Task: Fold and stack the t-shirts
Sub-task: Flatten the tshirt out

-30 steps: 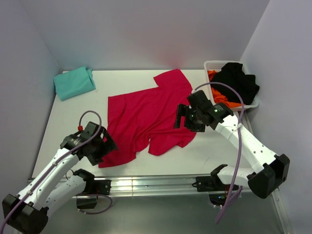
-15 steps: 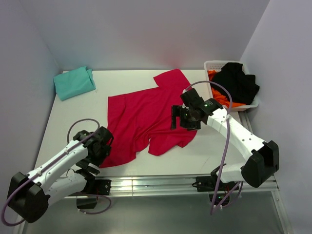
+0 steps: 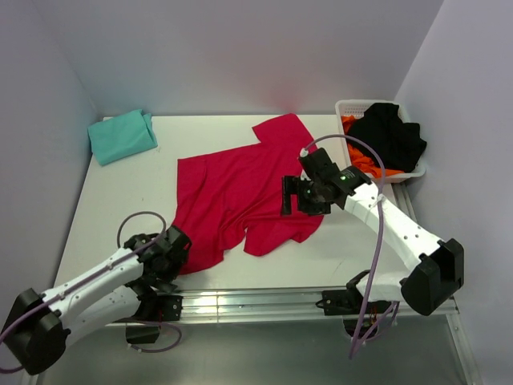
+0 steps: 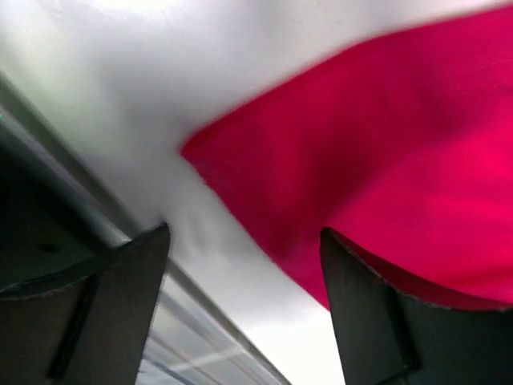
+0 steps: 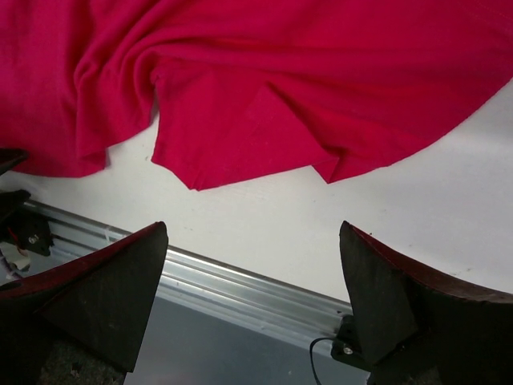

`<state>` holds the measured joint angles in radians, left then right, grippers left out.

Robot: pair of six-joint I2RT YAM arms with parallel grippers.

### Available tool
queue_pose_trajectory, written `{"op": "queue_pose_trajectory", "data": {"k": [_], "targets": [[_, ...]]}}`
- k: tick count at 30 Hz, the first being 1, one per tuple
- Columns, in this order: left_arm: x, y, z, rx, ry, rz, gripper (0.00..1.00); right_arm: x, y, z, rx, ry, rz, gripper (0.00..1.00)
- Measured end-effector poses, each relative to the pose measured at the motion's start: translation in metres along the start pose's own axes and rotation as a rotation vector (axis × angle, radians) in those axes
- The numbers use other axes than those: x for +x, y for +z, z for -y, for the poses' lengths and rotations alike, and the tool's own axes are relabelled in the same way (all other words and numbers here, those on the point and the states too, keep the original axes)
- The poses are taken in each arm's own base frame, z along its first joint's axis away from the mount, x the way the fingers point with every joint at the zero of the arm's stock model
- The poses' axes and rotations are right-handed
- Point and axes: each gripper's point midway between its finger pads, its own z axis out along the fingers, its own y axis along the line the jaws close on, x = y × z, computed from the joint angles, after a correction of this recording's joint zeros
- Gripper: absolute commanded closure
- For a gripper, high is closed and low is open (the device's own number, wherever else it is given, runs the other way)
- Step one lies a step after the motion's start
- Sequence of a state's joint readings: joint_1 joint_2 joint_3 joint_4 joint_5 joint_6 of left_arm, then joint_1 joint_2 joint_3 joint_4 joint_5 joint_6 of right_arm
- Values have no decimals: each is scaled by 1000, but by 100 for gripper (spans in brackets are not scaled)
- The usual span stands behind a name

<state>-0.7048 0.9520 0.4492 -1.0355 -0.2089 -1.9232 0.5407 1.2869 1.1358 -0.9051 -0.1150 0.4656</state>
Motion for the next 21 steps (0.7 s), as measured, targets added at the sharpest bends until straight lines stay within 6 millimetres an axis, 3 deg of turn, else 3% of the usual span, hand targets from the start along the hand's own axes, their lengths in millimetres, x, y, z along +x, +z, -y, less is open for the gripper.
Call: {"op": "queue_pose_trajectory", "data": {"k": [5,9,17,19,21], "targets": [[6,-2,4,3,-25,-23,19,9,0,3,-8,-4,-6,5],[10,0,6,-77,13,15,29,18,4,7,-3,-2,-32,5],[11,0,14,-130,30,61,41,14,5,3,-15,-5,-35,5],[11,0,17,-154,36,76,46,12,5,2,-15,-5,-34,5],[11,0,21,-159,33,87,63,11,5,1,-15,-7,-32,5]]}}
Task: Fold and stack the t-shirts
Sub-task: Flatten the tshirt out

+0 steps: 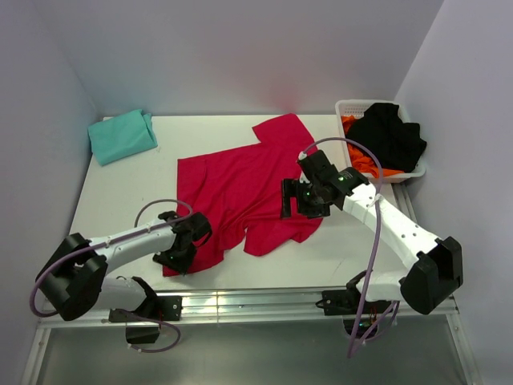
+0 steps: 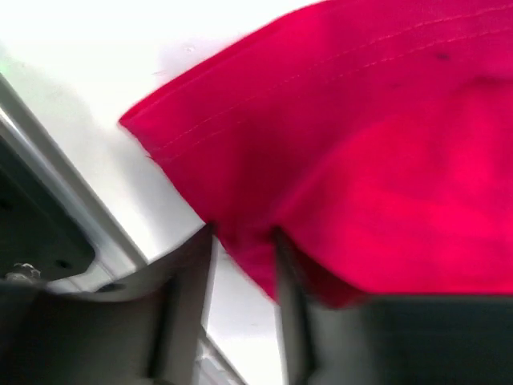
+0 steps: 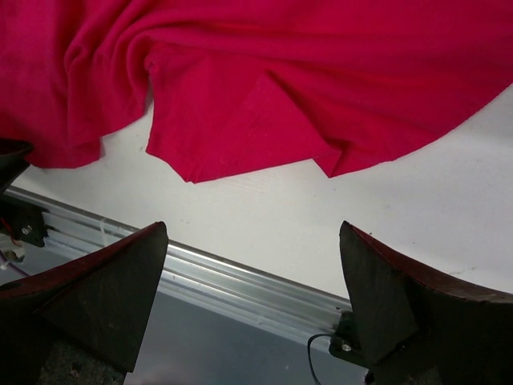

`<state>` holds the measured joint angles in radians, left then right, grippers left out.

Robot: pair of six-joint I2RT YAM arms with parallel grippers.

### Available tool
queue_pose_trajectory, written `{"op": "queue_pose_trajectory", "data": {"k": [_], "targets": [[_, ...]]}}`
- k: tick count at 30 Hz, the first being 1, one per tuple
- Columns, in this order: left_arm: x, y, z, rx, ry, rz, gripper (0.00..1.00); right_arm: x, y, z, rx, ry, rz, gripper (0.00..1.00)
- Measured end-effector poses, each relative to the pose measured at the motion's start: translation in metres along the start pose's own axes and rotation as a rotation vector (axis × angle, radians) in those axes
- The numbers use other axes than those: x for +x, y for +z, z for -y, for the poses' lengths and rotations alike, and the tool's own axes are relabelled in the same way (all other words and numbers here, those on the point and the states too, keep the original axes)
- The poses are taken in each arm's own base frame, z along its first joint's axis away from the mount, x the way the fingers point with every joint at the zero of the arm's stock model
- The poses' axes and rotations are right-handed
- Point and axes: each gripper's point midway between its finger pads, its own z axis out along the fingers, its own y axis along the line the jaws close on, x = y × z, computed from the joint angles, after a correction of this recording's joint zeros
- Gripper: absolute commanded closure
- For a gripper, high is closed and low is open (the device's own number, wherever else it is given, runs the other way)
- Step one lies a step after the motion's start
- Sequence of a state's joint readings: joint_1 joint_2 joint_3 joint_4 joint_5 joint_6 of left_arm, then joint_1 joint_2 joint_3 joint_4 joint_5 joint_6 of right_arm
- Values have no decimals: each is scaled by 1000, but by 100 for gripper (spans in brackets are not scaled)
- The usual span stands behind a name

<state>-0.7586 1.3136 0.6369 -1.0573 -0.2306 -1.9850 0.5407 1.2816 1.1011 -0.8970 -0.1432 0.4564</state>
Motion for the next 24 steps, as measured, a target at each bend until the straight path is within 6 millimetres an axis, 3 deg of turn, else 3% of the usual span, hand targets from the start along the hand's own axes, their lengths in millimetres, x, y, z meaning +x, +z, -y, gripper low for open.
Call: {"op": "queue_pose_trajectory", "data": {"k": [8,9,17,24], "targets": [[0,0,18,14,-39,-13,90,-2,-3,3,16,-6,18,5],[-1,0,18,15,-39,-13,98,-3,-4,3,16,-7,24,5],[-2,-2,21,35,18,-13,100,1,-6,-3,-27,15,25,5],[-30,-7,34,89,60,102,100,44,15,-11,-64,48,-78,5]]}}
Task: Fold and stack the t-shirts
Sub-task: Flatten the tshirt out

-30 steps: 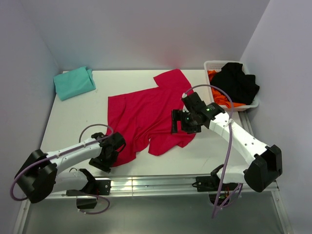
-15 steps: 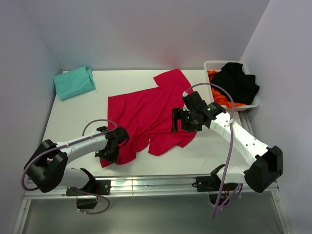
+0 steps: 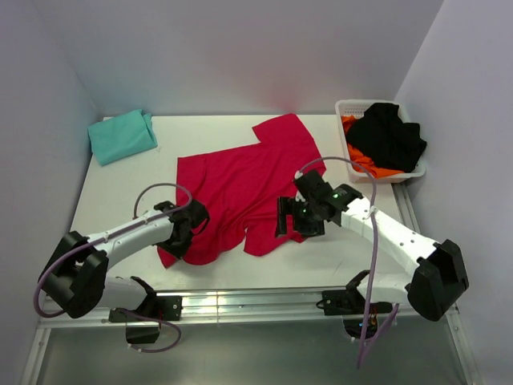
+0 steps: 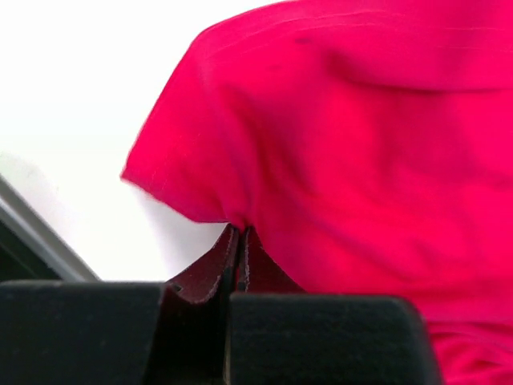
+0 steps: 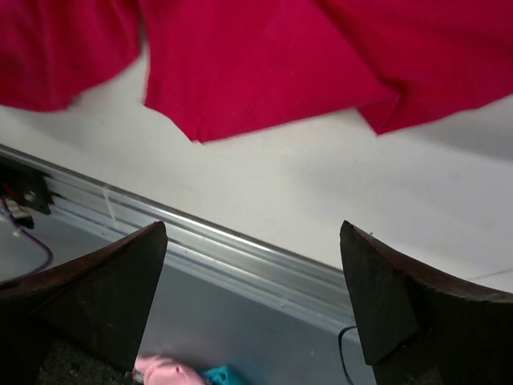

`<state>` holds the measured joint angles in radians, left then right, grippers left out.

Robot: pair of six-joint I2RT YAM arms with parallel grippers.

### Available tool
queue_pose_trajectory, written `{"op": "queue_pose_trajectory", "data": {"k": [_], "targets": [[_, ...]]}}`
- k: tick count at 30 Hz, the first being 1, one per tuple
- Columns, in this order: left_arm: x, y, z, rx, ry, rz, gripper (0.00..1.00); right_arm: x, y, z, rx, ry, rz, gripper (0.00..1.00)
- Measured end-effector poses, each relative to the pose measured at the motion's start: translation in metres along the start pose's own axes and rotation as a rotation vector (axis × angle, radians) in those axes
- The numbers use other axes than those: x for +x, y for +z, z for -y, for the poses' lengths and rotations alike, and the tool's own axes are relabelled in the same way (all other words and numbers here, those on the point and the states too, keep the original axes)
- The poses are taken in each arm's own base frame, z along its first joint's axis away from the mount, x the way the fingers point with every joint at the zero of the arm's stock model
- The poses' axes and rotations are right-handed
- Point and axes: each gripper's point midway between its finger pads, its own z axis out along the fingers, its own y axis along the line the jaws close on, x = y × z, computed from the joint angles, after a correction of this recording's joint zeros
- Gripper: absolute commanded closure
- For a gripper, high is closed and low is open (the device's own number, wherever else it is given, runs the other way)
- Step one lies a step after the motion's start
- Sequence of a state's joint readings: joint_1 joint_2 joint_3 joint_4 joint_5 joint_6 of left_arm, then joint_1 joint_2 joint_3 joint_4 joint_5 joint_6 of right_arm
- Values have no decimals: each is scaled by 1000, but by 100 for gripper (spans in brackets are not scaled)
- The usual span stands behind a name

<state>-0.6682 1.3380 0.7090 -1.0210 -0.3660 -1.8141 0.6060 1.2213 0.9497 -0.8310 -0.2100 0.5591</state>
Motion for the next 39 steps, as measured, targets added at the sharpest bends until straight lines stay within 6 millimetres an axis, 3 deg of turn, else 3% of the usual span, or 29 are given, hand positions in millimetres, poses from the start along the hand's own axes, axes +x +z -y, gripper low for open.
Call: {"op": "queue_pose_trajectory", "data": {"k": [6,10,17,22,25,26,31,32,34,39], "targets": [[-20,-15,26,63,33,49,100,47,36,2,28,48,-126,5],[-27,-17,30,74,54,63,100,55,58,0,29,102,-142,5],[-33,-22,23,111,64,62,100,37,101,-8,83,160,-169,5],[-37,-25,11,132,62,62,100,6,111,-32,44,159,-103,7],[-41,-27,5,147,48,62,100,2,114,-35,47,161,-89,13],[-43,-27,3,151,42,63,100,2,114,-34,51,161,-90,16],[-46,-20,-9,149,31,63,100,6,118,-28,82,162,-98,62],[-47,-17,-11,145,32,64,100,6,118,-27,88,161,-97,80],[-47,-14,-14,138,37,65,99,7,119,-25,96,156,-97,99],[-48,-13,-11,152,69,70,100,14,115,-11,156,151,-106,100]]}}
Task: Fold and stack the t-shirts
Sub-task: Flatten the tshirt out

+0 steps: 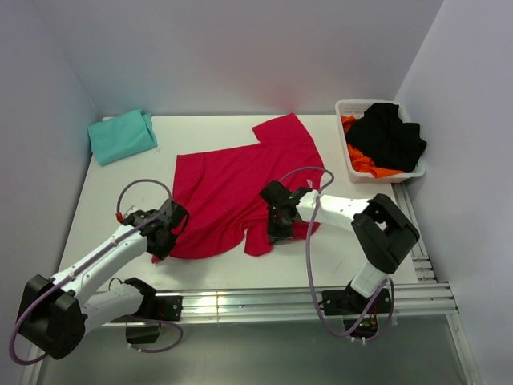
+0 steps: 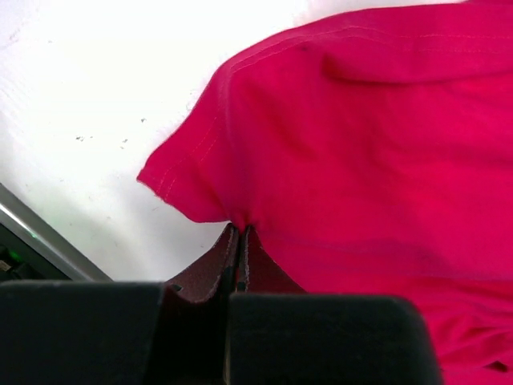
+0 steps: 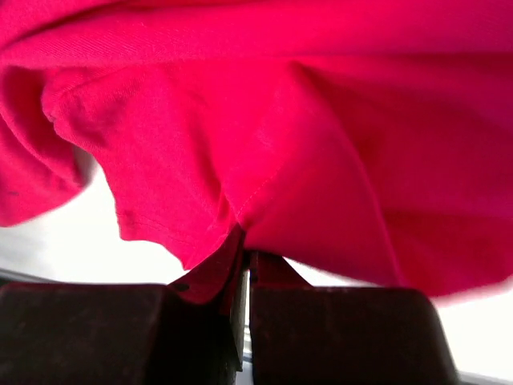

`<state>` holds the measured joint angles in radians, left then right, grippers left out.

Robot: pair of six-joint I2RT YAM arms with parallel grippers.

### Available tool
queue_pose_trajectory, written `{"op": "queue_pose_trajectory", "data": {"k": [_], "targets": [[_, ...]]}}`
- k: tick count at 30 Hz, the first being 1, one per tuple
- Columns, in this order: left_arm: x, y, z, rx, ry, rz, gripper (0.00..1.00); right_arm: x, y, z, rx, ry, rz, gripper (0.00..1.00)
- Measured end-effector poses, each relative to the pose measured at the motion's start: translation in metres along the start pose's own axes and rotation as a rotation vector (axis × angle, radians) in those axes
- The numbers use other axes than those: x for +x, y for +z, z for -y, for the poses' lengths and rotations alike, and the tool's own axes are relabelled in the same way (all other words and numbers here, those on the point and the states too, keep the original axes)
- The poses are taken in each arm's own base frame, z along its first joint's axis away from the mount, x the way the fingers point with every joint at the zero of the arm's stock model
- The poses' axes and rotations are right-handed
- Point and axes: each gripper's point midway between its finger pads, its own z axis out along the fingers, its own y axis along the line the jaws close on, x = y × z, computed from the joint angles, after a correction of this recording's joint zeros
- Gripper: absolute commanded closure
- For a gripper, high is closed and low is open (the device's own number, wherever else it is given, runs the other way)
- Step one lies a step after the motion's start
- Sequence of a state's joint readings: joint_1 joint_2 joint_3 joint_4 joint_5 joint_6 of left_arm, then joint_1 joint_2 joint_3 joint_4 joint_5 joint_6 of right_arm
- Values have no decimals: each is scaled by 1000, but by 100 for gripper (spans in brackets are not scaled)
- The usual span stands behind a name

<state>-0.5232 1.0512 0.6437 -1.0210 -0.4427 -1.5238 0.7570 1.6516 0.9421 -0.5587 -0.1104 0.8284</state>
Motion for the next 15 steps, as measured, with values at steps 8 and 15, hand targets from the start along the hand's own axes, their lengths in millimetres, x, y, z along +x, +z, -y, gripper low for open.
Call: {"op": "queue_pose_trajectory", "data": {"k": [8,15], "targets": [[-84,-127,87,317,2,137,100,-70,-140,-32,-37,-38,300,100],[-185,-306,108,742,-24,365,100,-120,-401,-47,-317,43,883,100]]}}
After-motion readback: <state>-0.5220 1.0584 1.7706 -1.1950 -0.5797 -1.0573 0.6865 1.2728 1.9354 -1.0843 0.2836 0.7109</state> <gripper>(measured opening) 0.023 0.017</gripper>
